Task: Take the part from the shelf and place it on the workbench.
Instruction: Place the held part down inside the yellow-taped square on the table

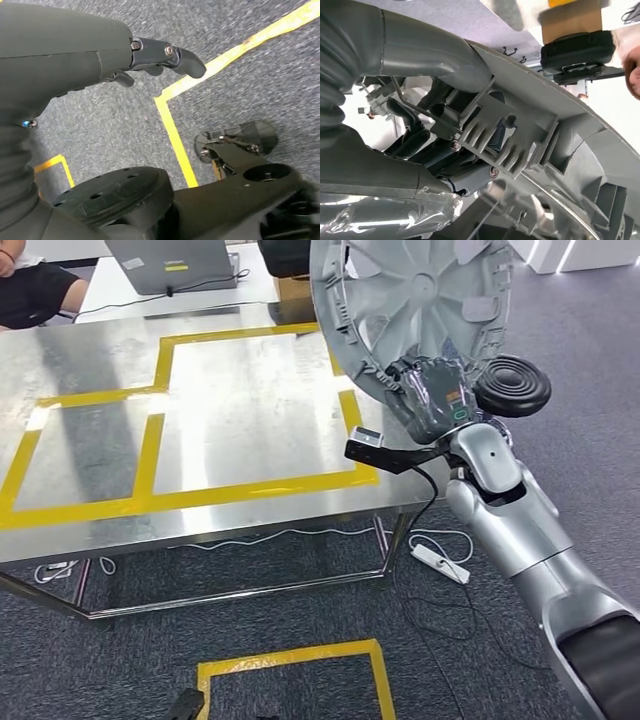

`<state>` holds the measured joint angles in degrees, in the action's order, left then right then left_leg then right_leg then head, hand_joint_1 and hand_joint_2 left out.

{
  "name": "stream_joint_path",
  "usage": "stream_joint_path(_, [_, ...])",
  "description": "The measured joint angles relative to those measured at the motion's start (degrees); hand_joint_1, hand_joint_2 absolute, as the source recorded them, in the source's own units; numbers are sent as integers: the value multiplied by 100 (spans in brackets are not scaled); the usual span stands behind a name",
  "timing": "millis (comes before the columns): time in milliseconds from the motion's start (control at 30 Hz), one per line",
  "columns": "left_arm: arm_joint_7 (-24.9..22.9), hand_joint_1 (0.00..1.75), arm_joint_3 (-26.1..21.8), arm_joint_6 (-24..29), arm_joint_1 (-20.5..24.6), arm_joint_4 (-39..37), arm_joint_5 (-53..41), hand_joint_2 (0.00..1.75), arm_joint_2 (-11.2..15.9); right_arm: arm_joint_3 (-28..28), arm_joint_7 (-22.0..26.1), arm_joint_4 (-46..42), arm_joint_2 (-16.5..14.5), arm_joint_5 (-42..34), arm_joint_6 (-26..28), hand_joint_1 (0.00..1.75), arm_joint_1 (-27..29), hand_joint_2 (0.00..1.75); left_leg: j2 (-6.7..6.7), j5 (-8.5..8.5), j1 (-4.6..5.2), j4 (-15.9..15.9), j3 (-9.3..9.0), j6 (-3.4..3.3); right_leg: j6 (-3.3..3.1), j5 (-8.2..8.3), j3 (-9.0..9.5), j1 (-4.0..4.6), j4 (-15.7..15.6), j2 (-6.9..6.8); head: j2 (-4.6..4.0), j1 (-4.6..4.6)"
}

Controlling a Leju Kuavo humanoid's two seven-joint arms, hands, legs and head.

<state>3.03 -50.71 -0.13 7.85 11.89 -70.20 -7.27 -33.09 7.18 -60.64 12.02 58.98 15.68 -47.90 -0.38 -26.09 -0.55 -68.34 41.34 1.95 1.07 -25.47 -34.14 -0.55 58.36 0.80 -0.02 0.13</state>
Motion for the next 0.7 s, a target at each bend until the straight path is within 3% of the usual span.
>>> stream_joint_path(67, [21,0,-3,2,1,0,3,175,2,0,4,-3,-1,4,4,175,-4,175,-5,388,12,681,-247,-56,38,-40,28,16,7,6,0,4])
stream_joint_path(167, [28,0,-8,1,-10,0,3,175,-9,3,8,-3,-2,5,8,175,-11,175,-30,387,-2,1068,-391,-67,65,-52,-6,55,38,5,0,14])
stream_joint_path(300, [32,0,-8,2,-10,0,-14,175,-11,-4,22,1,-13,-12,4,175,-7,175,-69,364,7,1086,-378,-90,61,-32,19,58,-39,-40,0,16])
stream_joint_path(433, [33,0,-8,-1,-10,0,-65,175,-14,-11,16,61,-55,19,7,175,-15,175,-73,366,12,1086,-376,-139,112,-13,46,58,-95,-52,1,14])
stream_joint_path(700, [-25,0,12,-68,67,0,-236,175,-24,-64,183,673,-365,127,34,175,-292,175,-58,400,11,1087,-380,-157,173,29,37,58,-105,-29,0,11])
